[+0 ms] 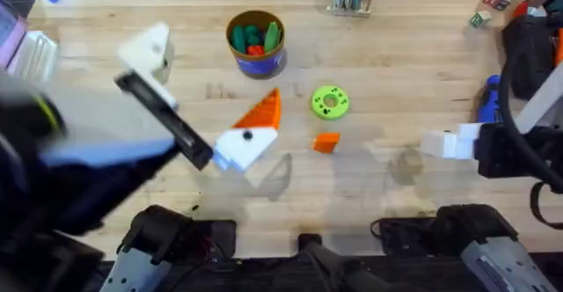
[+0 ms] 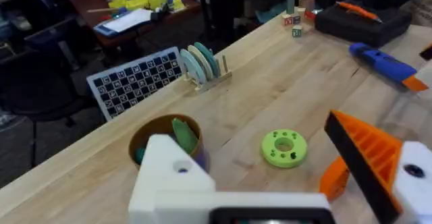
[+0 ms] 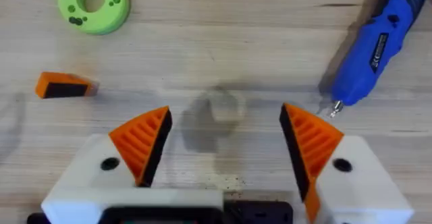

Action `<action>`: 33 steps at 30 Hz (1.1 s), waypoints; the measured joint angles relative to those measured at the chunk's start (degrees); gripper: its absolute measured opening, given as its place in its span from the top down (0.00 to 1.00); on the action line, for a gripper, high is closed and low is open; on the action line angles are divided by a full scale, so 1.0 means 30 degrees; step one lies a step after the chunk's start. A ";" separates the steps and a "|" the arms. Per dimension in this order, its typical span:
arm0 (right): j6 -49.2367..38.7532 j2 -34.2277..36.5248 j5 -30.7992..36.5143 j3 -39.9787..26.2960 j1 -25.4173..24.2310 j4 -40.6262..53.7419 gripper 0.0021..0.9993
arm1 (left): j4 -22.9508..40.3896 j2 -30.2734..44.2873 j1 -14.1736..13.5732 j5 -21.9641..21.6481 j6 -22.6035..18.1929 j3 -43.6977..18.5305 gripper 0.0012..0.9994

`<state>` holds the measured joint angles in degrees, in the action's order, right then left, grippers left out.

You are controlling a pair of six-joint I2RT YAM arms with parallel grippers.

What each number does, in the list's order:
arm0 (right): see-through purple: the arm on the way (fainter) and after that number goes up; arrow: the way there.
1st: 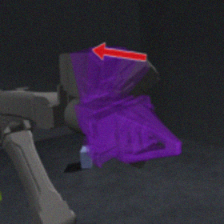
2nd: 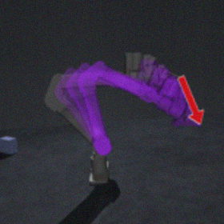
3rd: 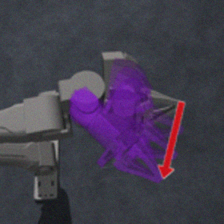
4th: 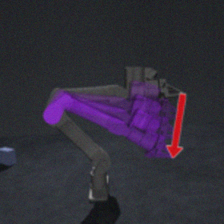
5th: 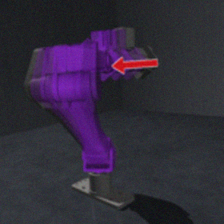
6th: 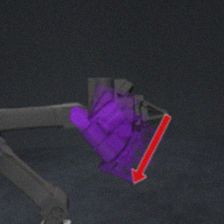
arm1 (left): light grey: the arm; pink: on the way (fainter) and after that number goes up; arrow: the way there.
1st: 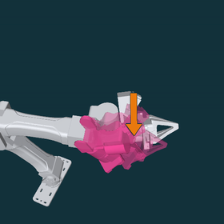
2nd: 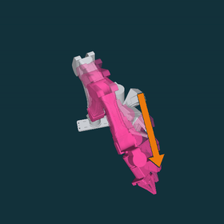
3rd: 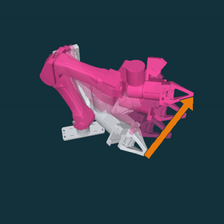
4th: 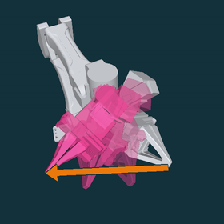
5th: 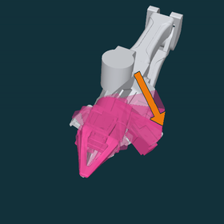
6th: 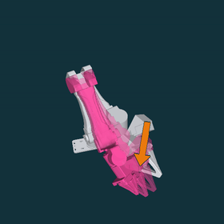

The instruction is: Pick up the gripper from the table and insert it into the empty holder that is missing its gripper. Then pick up a screw, insert it into the mounting hole, and use the screwdriver to tighten it. Finally, clean up the table by picking up the vegetable and placing it into the bucket.

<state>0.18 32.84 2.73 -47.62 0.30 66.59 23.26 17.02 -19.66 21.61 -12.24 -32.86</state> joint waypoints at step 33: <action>-0.0005 0.0000 -0.0002 0.0000 0.0000 -0.0004 0.01 | -0.6719 -0.5552 0.0000 0.0809 0.1088 1.0817 0.01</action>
<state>0.16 32.84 2.72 -47.62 0.30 66.58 3.10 0.36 -19.66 24.03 -8.97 -0.40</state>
